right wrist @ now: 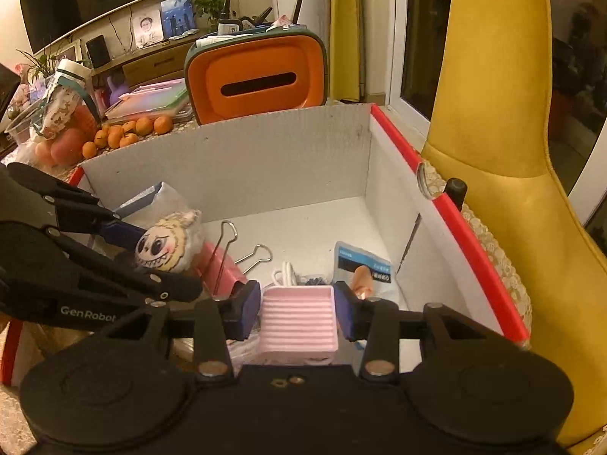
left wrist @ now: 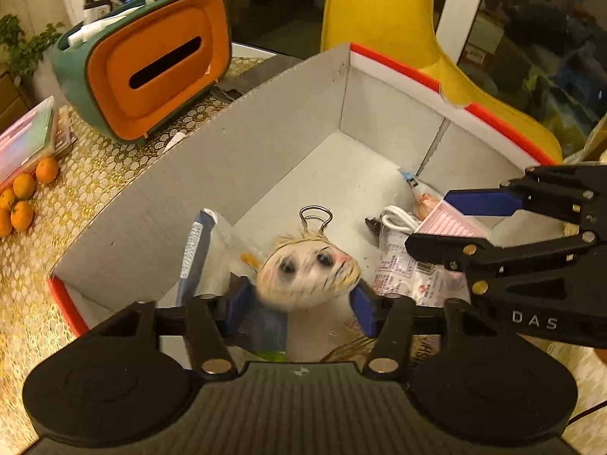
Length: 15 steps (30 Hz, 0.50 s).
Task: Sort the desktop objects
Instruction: 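Open the left tool to drop the plush while the right tool releases the note pad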
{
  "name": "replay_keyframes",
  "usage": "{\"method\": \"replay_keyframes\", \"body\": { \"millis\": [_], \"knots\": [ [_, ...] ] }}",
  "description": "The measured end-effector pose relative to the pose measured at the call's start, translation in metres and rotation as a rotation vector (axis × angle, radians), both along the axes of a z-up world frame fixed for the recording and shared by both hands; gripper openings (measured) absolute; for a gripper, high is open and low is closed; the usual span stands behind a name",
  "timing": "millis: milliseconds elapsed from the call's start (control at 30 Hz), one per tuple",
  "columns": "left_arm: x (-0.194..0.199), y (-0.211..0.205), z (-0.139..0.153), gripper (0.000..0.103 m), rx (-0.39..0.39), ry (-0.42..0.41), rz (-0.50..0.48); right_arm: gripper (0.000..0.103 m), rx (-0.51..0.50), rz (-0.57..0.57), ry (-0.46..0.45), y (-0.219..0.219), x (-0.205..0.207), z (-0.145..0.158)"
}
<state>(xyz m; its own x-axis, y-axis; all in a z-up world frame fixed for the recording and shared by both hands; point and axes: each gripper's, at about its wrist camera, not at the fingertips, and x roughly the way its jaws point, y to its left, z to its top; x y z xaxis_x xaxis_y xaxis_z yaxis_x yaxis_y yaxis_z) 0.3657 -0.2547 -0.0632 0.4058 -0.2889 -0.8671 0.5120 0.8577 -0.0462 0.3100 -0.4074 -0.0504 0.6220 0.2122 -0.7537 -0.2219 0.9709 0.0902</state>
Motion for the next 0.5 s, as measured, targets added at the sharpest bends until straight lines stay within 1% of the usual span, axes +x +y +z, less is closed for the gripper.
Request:
{"method": "replay_keyframes", "body": {
  "millis": [100,333,500],
  "knots": [
    [-0.004,0.003,0.006,0.062,-0.016,-0.007,0.005,0.053,0.016,-0.009,-0.014,-0.003,-0.004,0.005],
    [-0.018,0.019,0.030,0.063,-0.060,-0.049,0.045,0.055,0.028,-0.004,-0.042,-0.007,-0.018,0.024],
    [-0.035,0.033,0.051,0.063,-0.096,-0.087,0.069,0.055,0.025,0.003,-0.064,-0.004,-0.034,0.040]
  ]
}}
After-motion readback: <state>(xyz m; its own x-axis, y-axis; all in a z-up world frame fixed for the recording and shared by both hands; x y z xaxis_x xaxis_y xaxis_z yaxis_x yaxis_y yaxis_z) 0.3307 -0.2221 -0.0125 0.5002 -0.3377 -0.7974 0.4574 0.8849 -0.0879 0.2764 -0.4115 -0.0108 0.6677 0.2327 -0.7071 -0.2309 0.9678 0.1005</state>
